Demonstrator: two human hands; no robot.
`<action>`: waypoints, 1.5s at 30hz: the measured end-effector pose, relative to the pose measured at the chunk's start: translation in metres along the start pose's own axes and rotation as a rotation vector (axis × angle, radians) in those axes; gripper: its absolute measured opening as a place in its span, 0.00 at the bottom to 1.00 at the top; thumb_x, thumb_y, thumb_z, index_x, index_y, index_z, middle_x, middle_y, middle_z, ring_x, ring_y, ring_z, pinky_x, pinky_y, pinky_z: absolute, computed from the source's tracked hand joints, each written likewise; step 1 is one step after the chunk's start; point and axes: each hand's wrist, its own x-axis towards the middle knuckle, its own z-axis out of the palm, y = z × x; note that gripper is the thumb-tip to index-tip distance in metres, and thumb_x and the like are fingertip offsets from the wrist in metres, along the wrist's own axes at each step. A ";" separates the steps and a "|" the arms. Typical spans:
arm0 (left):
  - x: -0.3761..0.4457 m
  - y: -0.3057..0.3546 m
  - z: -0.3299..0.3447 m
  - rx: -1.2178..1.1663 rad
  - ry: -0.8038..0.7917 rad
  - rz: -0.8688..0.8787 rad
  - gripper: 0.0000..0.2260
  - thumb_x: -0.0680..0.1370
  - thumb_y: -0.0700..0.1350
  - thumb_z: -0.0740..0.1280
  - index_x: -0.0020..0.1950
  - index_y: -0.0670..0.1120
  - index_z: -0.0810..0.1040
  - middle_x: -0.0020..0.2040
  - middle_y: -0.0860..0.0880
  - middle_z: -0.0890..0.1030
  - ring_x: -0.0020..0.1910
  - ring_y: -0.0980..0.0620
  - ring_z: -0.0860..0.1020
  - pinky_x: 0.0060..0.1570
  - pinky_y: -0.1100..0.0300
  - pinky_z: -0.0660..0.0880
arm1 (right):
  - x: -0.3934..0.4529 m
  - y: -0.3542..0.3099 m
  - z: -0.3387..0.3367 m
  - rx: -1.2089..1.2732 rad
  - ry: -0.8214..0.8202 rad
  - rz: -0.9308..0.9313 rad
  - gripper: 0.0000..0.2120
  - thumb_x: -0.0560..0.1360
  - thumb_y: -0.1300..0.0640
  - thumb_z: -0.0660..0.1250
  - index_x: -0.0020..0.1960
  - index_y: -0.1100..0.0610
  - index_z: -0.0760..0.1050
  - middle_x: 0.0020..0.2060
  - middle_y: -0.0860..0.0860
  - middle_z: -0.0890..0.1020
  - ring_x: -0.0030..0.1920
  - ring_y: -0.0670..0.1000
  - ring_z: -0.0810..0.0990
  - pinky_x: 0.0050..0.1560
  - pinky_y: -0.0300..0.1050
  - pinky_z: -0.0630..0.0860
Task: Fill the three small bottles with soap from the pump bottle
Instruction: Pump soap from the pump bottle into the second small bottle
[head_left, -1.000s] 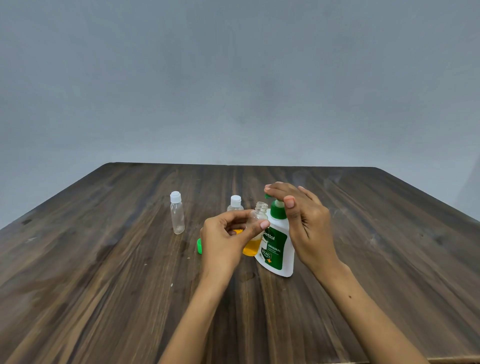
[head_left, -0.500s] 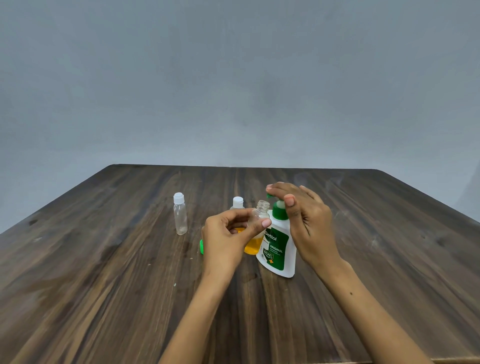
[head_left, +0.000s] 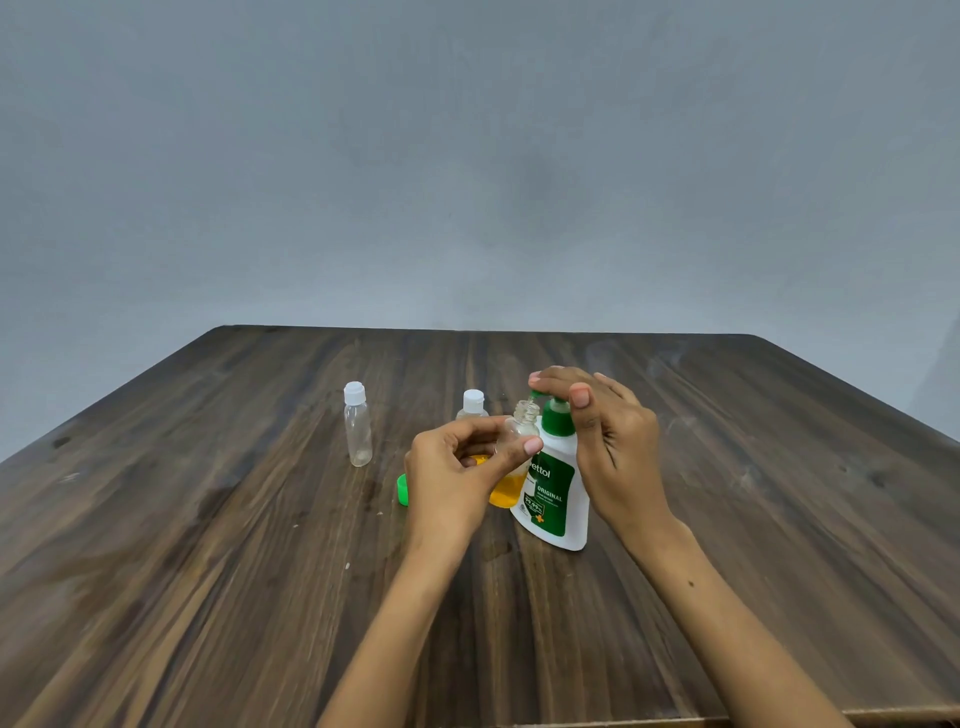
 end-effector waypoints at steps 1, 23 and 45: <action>0.000 0.000 0.000 0.002 0.002 0.000 0.11 0.65 0.47 0.79 0.43 0.55 0.83 0.43 0.51 0.86 0.46 0.54 0.84 0.52 0.54 0.81 | -0.002 0.001 0.000 0.010 0.008 0.002 0.28 0.83 0.42 0.47 0.53 0.55 0.82 0.53 0.43 0.83 0.57 0.44 0.80 0.59 0.60 0.73; -0.002 0.003 0.000 0.003 -0.002 0.022 0.10 0.65 0.47 0.79 0.44 0.54 0.83 0.43 0.51 0.86 0.46 0.54 0.84 0.53 0.51 0.81 | -0.002 0.000 -0.001 -0.025 -0.006 -0.020 0.29 0.83 0.41 0.46 0.56 0.55 0.81 0.56 0.45 0.82 0.60 0.45 0.78 0.62 0.59 0.72; -0.004 0.005 0.002 0.010 -0.021 0.038 0.11 0.61 0.52 0.77 0.42 0.57 0.82 0.40 0.54 0.86 0.44 0.57 0.84 0.52 0.53 0.81 | -0.004 0.004 0.002 0.001 0.030 -0.032 0.28 0.83 0.43 0.46 0.55 0.57 0.82 0.56 0.46 0.82 0.60 0.46 0.79 0.57 0.60 0.74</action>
